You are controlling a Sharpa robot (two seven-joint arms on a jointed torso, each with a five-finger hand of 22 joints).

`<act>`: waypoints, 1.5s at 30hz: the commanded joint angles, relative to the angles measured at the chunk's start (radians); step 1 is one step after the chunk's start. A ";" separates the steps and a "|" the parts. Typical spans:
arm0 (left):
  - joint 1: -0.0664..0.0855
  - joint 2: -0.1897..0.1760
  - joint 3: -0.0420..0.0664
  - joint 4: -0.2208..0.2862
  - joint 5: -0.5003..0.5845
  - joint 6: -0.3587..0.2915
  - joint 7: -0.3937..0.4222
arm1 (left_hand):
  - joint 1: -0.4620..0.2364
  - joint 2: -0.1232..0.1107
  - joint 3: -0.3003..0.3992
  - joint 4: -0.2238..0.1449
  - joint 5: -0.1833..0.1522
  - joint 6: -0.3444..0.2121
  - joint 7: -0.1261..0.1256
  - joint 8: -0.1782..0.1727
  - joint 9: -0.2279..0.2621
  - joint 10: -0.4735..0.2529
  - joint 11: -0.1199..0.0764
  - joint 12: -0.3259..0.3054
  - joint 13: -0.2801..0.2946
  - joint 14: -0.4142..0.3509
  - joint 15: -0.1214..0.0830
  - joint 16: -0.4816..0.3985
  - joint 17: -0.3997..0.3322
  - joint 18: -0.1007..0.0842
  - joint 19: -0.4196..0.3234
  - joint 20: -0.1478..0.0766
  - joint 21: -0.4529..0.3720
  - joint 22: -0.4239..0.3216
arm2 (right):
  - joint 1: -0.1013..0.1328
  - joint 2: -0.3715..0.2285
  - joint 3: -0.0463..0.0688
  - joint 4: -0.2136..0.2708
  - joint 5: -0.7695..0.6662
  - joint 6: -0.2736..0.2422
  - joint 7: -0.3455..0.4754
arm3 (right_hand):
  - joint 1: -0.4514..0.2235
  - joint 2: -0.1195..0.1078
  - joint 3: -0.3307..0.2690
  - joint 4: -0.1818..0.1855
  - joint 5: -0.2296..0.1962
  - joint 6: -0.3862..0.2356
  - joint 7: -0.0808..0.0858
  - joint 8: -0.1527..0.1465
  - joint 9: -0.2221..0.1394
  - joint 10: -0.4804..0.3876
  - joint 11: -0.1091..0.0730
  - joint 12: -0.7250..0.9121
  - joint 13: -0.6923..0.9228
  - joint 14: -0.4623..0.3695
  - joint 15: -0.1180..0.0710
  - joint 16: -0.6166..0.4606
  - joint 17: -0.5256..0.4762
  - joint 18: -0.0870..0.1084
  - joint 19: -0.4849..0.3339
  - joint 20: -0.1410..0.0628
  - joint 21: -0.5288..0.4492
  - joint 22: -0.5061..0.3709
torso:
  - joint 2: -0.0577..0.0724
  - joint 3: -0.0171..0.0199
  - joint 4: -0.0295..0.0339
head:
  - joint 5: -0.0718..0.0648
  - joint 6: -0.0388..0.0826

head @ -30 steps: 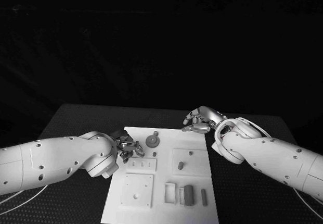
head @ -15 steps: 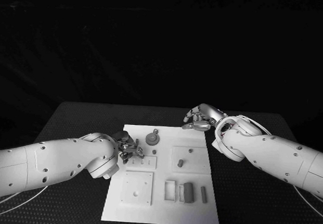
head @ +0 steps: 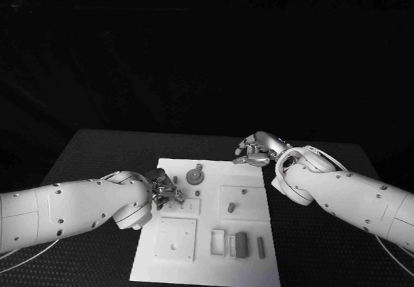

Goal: Assemble the parts on the task board

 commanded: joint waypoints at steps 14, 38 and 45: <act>-0.008 0.014 0.001 -0.003 -0.090 0.024 -0.019 | 0.002 -0.005 0.002 0.003 -0.003 0.098 -0.080 0.003 0.206 -0.039 -0.041 0.007 0.000 0.012 -0.059 0.009 -0.004 0.003 0.041 -0.033 0.005 0.003 | 0.000 0.000 0.001 0.003 0.001 0.002 0.009 | 0.009 0.004 0.005 0.000 0.006 0.005 0.009 -0.005 0.002 -0.002 0.003 -0.002 -0.002 -0.002 -0.002 -0.002 -0.002 0.014 -0.005 -0.001 -0.001 0.000 | 0.000 -0.0002 0.0001 | -0.002 -0.004; -0.016 0.021 0.001 -0.009 -0.152 0.052 -0.028 | -0.003 -0.007 -0.002 0.008 -0.015 0.107 -0.084 0.005 0.209 -0.032 -0.044 0.013 -0.002 0.017 -0.062 0.018 -0.008 0.003 0.047 -0.035 0.008 0.005 | 0.000 -0.001 0.001 0.005 0.002 0.004 0.007 | 0.007 0.006 0.005 0.000 0.006 0.005 0.009 -0.005 0.003 -0.002 0.003 -0.001 -0.004 -0.002 -0.002 -0.002 -0.003 0.014 -0.006 0.000 -0.001 0.000 | -0.001 -0.0007 0.0013 | -0.004 -0.010; -0.016 0.023 0.001 -0.010 -0.152 0.061 -0.029 | -0.001 -0.015 -0.006 0.004 -0.040 0.115 -0.087 0.006 0.209 -0.028 -0.047 0.016 -0.003 0.019 -0.063 0.025 -0.010 0.003 0.050 -0.038 0.010 0.007 | 0.000 -0.003 0.001 0.006 0.002 0.003 0.006 | 0.006 0.006 0.005 0.000 0.006 0.005 0.009 -0.005 0.004 -0.002 0.003 -0.001 -0.004 -0.002 -0.002 -0.002 -0.003 0.014 -0.006 0.000 -0.001 0.000 | -0.001 -0.0008 0.0012 | -0.005 -0.010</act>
